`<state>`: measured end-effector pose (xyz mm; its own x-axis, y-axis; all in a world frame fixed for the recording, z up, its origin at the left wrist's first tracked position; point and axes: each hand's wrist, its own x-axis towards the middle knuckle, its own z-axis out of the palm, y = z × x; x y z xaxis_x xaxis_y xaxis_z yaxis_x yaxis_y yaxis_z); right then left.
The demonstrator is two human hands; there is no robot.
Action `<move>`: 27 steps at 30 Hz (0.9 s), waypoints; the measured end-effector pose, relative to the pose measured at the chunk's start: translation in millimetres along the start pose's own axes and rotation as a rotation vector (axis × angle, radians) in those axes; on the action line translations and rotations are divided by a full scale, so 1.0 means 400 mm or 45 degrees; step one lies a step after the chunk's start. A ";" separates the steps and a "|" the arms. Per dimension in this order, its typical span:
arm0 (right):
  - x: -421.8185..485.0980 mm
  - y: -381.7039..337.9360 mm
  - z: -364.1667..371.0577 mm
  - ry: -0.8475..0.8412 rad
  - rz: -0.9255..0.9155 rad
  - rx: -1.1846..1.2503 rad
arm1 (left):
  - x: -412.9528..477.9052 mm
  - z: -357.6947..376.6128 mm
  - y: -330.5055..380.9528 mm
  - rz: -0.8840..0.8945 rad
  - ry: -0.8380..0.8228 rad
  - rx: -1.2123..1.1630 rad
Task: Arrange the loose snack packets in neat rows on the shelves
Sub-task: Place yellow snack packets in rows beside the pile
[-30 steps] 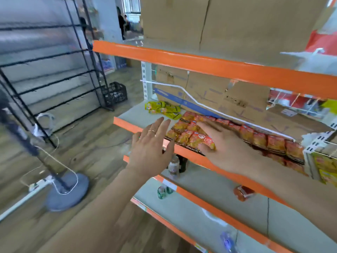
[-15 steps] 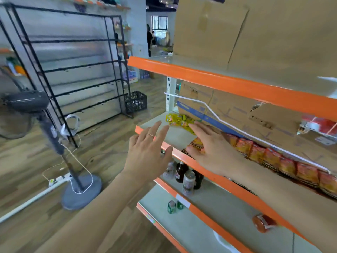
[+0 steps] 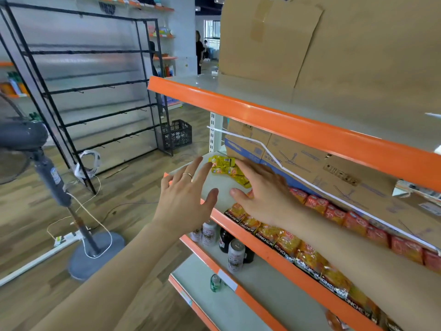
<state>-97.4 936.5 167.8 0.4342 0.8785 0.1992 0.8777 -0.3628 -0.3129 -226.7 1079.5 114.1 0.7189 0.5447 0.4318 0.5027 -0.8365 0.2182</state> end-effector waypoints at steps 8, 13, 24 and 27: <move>0.072 0.034 -0.009 -0.015 -0.069 0.030 | 0.055 0.011 -0.002 -0.085 -0.029 0.071; 0.100 0.068 0.001 -0.045 -0.079 0.018 | 0.082 0.022 -0.001 -0.110 -0.047 0.089; 0.115 0.143 0.073 -0.157 -0.022 -0.005 | 0.061 0.104 0.008 -0.153 -0.219 0.068; 0.136 0.146 0.103 -0.196 -0.020 -0.002 | 0.062 0.129 -0.012 -0.152 -0.234 0.052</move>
<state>-30.9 975.8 122.3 0.3842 0.9213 0.0593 0.8846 -0.3490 -0.3093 -186.6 1100.1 78.4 0.7269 0.6444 0.2375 0.6055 -0.7645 0.2212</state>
